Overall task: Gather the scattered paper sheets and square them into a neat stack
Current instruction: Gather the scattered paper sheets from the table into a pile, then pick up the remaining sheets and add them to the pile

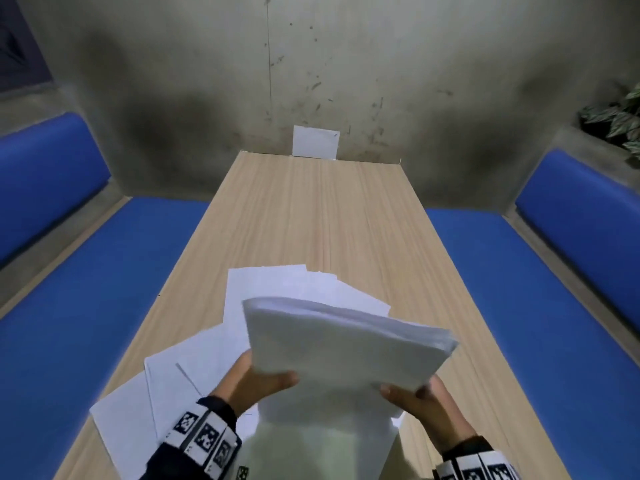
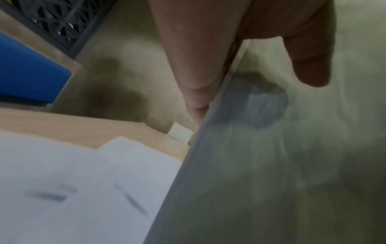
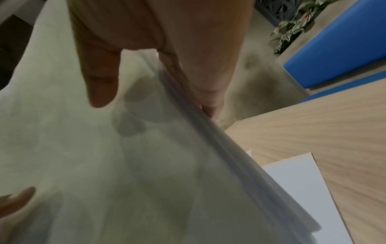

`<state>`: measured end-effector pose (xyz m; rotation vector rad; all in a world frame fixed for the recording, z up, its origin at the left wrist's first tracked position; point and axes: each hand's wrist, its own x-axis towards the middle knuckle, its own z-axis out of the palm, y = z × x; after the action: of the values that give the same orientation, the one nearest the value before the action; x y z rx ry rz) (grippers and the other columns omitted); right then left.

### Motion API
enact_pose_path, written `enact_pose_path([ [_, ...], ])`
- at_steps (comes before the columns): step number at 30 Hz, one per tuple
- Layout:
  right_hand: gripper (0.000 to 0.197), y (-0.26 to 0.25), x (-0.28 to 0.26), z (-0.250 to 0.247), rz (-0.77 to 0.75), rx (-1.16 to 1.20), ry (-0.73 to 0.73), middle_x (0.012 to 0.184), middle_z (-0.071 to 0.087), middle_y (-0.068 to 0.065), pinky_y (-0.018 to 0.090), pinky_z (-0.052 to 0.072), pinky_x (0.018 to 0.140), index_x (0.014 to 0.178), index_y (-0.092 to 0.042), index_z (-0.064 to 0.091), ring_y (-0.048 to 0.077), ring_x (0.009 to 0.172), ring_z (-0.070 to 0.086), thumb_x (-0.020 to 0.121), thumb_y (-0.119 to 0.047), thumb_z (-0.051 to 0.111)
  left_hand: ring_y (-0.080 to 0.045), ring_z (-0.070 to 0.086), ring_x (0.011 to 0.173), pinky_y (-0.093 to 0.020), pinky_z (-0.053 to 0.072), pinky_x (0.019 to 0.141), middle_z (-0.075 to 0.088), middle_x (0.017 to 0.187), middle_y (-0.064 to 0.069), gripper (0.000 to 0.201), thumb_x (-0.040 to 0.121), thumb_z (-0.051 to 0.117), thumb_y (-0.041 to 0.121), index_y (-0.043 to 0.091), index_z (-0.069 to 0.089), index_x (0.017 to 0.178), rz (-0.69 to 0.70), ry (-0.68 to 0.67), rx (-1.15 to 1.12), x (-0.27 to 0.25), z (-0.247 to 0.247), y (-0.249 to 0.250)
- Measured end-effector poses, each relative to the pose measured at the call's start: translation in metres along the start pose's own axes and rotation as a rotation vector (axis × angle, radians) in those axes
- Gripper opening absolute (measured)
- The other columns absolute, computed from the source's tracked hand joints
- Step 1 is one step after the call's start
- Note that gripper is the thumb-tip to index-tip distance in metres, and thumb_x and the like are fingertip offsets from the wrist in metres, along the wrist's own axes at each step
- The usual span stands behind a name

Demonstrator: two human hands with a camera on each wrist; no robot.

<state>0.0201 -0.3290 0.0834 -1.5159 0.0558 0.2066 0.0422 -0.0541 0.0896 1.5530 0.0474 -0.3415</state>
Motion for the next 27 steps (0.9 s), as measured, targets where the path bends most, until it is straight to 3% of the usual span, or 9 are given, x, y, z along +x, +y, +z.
enact_pose_path([
  [4, 0.031, 0.011, 0.009, 0.011, 0.012, -0.034, 0.126, 0.073, 0.079, -0.007, 0.013, 0.056, 0.057, 0.094, -0.008, 0.067, 0.014, 0.076, 0.07, 0.066, -0.011, 0.081, -0.004, 0.073, 0.073, -0.012, 0.054, 0.057, 0.078, 0.071, 0.012, 0.044, 0.051, 0.086, 0.037, 0.018, 0.069, 0.087, -0.06, 0.092, -0.018, 0.005, 0.014, -0.019],
  [6, 0.019, 0.017, 0.016, 0.01, 0.05, -0.048, 0.186, 0.074, 0.077, -0.005, 0.014, 0.056, 0.058, 0.093, -0.01, 0.066, 0.012, 0.076, 0.069, 0.081, 0.004, 0.068, -0.006, 0.072, 0.071, -0.011, 0.053, 0.056, 0.076, 0.074, 0.008, 0.019, 0.067, 0.079, 0.017, 0.016, 0.069, 0.084, -0.064, 0.184, 0.023, 0.014, 0.009, -0.016],
  [8, 0.012, 0.032, 0.026, 0.001, 0.152, -0.112, 0.263, 0.088, 0.067, 0.002, 0.024, 0.052, 0.064, 0.095, -0.011, 0.062, 0.021, 0.084, 0.061, 0.087, -0.002, 0.061, -0.016, 0.069, 0.076, -0.022, 0.054, 0.068, 0.072, 0.09, -0.004, 0.023, 0.072, 0.076, 0.01, 0.01, 0.067, 0.093, -0.071, 0.276, 0.108, 0.026, -0.007, -0.013],
  [10, 0.019, 0.055, 0.033, -0.013, 0.381, -0.213, 0.345, 0.094, 0.057, 0.009, 0.031, 0.046, 0.07, 0.104, -0.009, 0.054, 0.025, 0.085, 0.054, 0.088, -0.015, 0.062, -0.027, 0.065, 0.092, -0.033, 0.05, 0.085, 0.067, 0.102, -0.015, 0.037, 0.076, 0.072, 0.01, 0.001, 0.062, 0.111, -0.153, 0.347, 0.206, 0.04, -0.031, -0.017],
  [14, 0.026, 0.089, 0.039, -0.025, 0.715, -0.321, 0.435, 0.061, 0.05, 0.005, 0.026, 0.037, 0.064, 0.092, 0.0, 0.061, 0.018, 0.054, 0.044, 0.083, -0.024, 0.065, -0.038, 0.055, 0.114, -0.04, 0.044, 0.099, 0.058, 0.126, -0.02, 0.053, 0.073, 0.071, 0.033, 0.008, 0.06, 0.119, -0.39, 0.456, 0.557, 0.063, -0.08, -0.038],
  [18, 0.028, 0.095, 0.051, -0.019, 0.718, -0.205, 0.512, 0.088, 0.062, 0.015, 0.03, 0.04, 0.077, 0.097, 0.004, 0.063, 0.029, 0.082, 0.057, 0.08, -0.018, 0.07, -0.037, 0.059, 0.102, -0.038, 0.05, 0.09, 0.054, 0.122, -0.017, 0.06, 0.053, 0.065, 0.044, 0.011, 0.067, 0.103, -0.551, 0.447, 0.706, 0.079, -0.104, -0.063],
  [22, 0.026, 0.086, 0.064, -0.008, 0.757, -0.052, 0.512, 0.062, 0.045, 0.008, 0.03, 0.038, 0.055, 0.074, -0.003, 0.052, 0.022, 0.055, 0.044, 0.074, -0.017, 0.074, -0.027, 0.058, 0.091, -0.029, 0.046, 0.081, 0.061, 0.109, -0.017, 0.036, 0.057, 0.064, 0.03, 0.013, 0.065, 0.088, -0.527, 0.377, 0.681, 0.08, -0.096, -0.059],
  [25, 0.046, 0.094, 0.077, -0.006, 0.755, 0.028, 0.502, 0.061, 0.034, 0.004, 0.034, 0.041, 0.063, 0.06, -0.017, 0.035, 0.019, 0.052, 0.038, 0.061, -0.023, 0.081, -0.031, 0.058, 0.104, -0.033, 0.047, 0.088, 0.056, 0.12, -0.019, 0.062, 0.055, 0.066, 0.023, 0.01, 0.057, 0.115, -0.474, 0.333, 0.652, 0.082, -0.088, -0.062],
  [27, 0.031, 0.084, 0.08, 0.007, 0.74, 0.04, 0.432, 0.079, 0.052, 0.013, 0.037, 0.044, 0.071, 0.083, -0.01, 0.055, 0.027, 0.072, 0.054, 0.067, -0.021, 0.08, -0.033, 0.054, 0.113, -0.036, 0.044, 0.093, 0.051, 0.128, -0.02, 0.077, 0.062, 0.071, 0.013, 0.007, 0.039, 0.132, -0.457, 0.311, 0.589, 0.081, -0.079, -0.06],
])
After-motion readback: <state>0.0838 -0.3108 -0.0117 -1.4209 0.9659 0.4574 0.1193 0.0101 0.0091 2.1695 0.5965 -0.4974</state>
